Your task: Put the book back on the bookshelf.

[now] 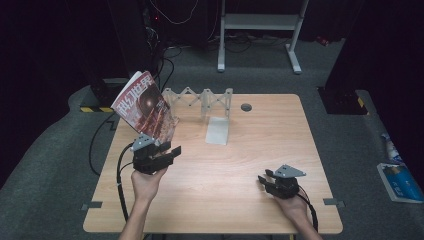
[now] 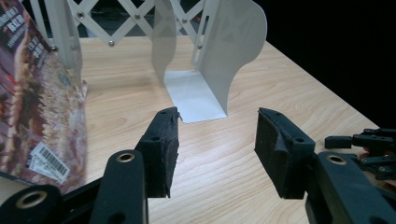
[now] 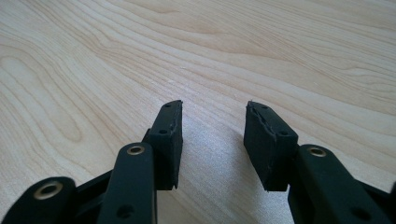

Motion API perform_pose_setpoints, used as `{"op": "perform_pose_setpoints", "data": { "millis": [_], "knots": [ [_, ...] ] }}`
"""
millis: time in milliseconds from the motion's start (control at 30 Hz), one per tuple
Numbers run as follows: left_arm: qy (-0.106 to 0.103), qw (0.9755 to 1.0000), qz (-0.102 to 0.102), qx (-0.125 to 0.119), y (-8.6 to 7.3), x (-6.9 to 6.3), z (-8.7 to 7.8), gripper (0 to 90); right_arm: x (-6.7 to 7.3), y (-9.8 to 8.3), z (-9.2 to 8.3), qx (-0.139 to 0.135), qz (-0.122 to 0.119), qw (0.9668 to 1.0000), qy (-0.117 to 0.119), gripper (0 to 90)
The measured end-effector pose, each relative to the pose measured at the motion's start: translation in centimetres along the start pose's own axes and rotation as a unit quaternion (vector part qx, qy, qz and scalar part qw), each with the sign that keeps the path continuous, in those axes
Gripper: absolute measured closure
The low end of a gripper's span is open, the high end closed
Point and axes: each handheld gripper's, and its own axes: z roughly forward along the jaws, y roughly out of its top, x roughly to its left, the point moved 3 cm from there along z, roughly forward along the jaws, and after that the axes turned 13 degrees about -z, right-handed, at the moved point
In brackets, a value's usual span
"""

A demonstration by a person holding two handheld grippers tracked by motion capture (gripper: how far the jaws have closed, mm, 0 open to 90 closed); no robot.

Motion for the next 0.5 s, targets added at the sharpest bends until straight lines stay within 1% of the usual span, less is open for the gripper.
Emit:
{"op": "perform_pose_setpoints", "data": {
  "millis": [267,467,500],
  "knots": [
    [-0.002,1.0000,0.005,0.008,-0.4,-0.3,0.6,49.3,0.0,0.0,0.0,0.000,0.000,1.0000,0.000,57.1],
    [-0.005,0.9999,-0.001,0.013,-0.8,-0.5,1.2,49.4,0.0,0.0,0.0,0.000,0.000,1.0000,0.000,57.1],
    [-0.006,0.9999,0.001,0.014,-0.9,-0.5,1.2,49.5,0.0,0.0,0.0,0.000,0.000,1.0000,0.000,57.1]
  ]
}}
